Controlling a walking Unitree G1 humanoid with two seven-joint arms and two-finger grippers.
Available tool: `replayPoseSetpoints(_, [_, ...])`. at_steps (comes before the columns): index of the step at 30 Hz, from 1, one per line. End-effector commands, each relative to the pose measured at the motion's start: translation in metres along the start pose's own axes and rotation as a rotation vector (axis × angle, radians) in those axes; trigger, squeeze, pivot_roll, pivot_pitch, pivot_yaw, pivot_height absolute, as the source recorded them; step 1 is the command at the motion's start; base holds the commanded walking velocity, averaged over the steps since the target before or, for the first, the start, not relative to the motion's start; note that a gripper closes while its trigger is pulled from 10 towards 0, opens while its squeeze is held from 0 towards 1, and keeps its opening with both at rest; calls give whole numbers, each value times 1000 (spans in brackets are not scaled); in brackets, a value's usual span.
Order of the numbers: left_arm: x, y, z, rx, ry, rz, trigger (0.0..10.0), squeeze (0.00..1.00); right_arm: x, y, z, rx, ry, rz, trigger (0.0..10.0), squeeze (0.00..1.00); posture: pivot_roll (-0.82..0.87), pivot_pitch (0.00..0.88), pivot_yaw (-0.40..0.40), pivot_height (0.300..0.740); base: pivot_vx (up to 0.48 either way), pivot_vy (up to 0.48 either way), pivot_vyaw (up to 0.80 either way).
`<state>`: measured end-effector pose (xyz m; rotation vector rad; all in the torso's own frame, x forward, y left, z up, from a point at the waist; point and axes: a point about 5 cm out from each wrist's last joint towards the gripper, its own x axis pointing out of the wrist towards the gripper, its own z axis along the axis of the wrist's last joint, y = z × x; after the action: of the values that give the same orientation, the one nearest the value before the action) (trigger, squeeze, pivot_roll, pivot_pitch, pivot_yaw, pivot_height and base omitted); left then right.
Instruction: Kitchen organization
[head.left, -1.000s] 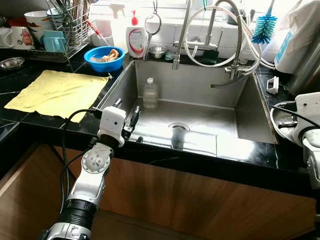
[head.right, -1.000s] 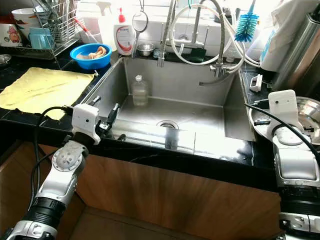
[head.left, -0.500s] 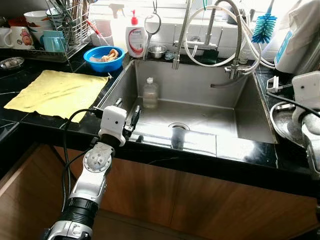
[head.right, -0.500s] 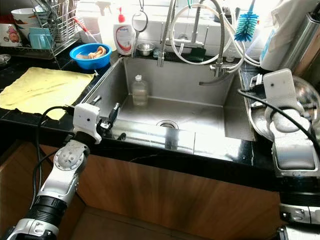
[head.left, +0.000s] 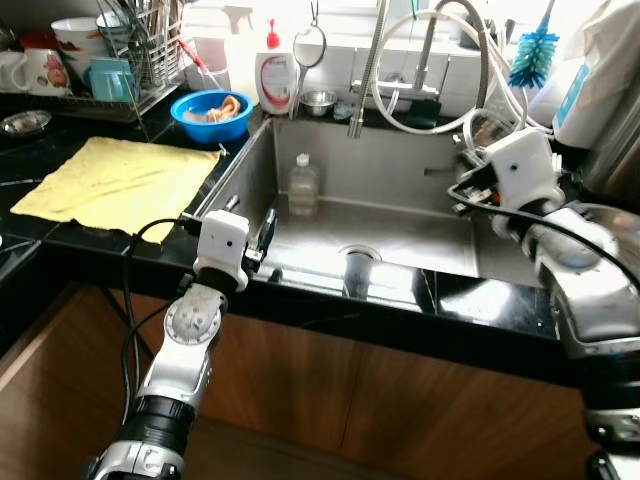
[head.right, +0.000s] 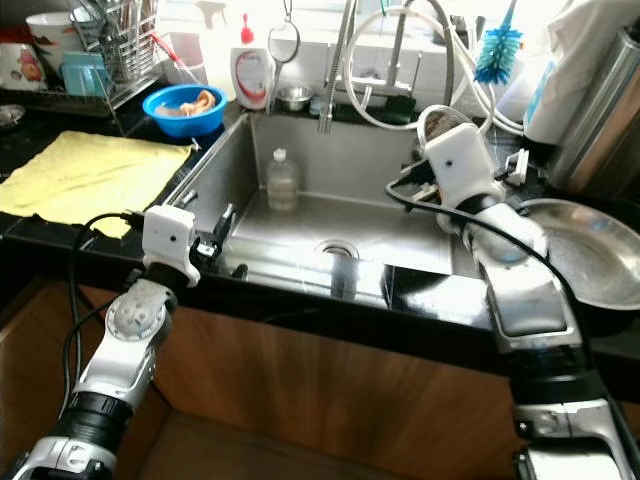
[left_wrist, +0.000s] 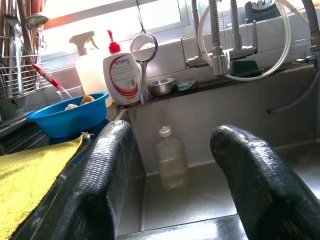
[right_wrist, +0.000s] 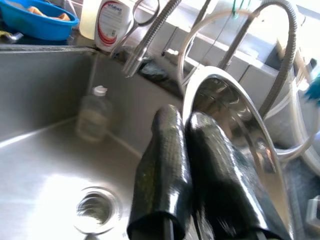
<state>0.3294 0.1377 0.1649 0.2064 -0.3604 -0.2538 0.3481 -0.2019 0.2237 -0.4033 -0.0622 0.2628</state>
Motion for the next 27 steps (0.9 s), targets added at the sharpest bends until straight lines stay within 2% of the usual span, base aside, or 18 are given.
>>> replayPoseSetpoints(1, [0, 0, 1, 27, -6, -5, 10000, 0, 0, -1, -4, 105, -33, 17, 10000, 0, 14, 0, -18, 740, 0, 0, 0])
replayPoseSetpoints(7, [0, -1, 1, 27, -10, -11, 10000, 0, 5, 15, -27, 195, -5, 115, 10000, 0, 16, 0, -18, 740, 0, 0, 0])
replayPoseSetpoints(12, [-1, -2, 2, 27, -14, -11, 10000, 0, 6, 14, -42, 286, 35, 85, 10000, 0, 23, 0, -21, 740, 0, 0, 0])
replayPoseSetpoints(19, [-2, -2, 2, 26, -10, -10, 10000, 0, 6, 17, -51, 293, 59, 92, 10000, 0, 22, 0, -23, 740, 0, 0, 0])
replayPoseSetpoints(23, [-2, -4, 1, 23, -8, -14, 10000, 0, 6, 13, -65, 239, 142, 12, 10000, 0, 22, 0, -23, 740, 0, 0, 0])
replayPoseSetpoints(27, [-2, -4, 1, 22, -7, -15, 10000, 0, 6, 13, -72, 252, 192, -21, 10000, 0, 23, 0, -20, 740, 0, 0, 0])
